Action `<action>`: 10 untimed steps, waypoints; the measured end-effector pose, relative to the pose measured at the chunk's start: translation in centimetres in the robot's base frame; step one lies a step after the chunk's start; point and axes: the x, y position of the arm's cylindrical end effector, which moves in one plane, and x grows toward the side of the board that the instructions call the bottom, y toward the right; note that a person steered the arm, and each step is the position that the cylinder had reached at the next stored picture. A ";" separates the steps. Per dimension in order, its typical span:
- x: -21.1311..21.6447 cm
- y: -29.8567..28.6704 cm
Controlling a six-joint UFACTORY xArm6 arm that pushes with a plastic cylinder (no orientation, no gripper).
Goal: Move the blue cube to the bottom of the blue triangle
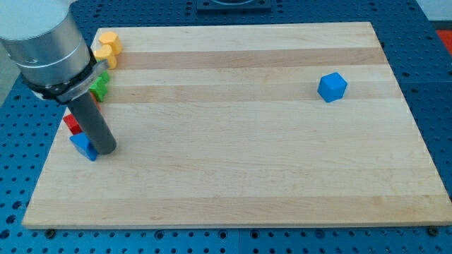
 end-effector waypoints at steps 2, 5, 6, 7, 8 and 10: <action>0.1 -1.1; -4.5 15.2; -12.8 19.6; -19.6 28.2; -20.8 39.5; -11.8 39.6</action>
